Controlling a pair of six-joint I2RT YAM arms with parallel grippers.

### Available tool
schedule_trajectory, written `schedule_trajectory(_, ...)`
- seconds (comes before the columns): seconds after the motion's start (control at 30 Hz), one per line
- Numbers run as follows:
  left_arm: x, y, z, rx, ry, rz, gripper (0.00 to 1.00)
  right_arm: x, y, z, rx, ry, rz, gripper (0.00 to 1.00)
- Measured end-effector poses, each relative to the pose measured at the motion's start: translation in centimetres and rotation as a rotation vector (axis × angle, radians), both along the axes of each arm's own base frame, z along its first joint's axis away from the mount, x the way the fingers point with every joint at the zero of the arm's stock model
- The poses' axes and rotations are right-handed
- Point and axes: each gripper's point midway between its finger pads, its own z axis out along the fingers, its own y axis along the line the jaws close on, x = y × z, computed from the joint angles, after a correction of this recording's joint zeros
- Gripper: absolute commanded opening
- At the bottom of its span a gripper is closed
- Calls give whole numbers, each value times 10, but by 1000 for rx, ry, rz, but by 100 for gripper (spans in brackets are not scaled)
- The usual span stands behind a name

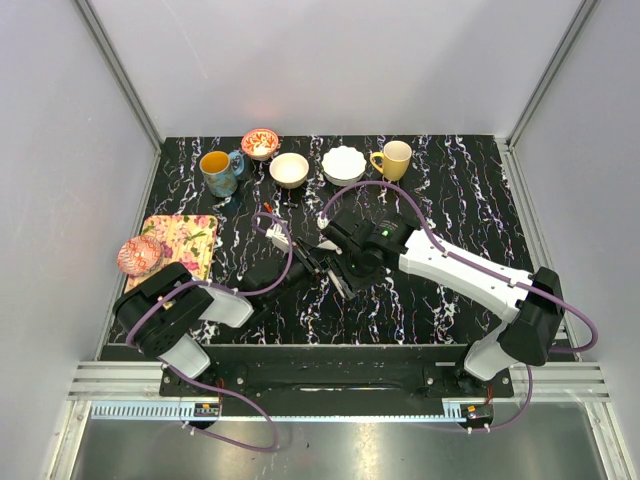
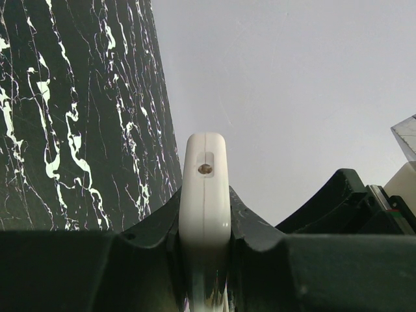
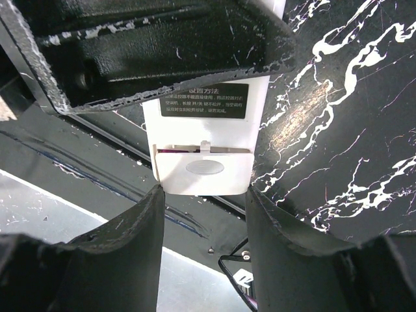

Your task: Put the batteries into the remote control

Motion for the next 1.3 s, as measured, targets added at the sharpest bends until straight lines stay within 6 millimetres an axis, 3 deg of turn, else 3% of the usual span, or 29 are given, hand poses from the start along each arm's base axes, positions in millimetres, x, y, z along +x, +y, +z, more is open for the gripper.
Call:
schedule_trajectory(0.3,-1,-2,2,-4,-4,-8,0,0,-2,0,-8,1,3,9)
schedule_trajectory(1.3,0,-6,9,-18,-12,-12,0,3,-5,6,-26,-16,-3,27)
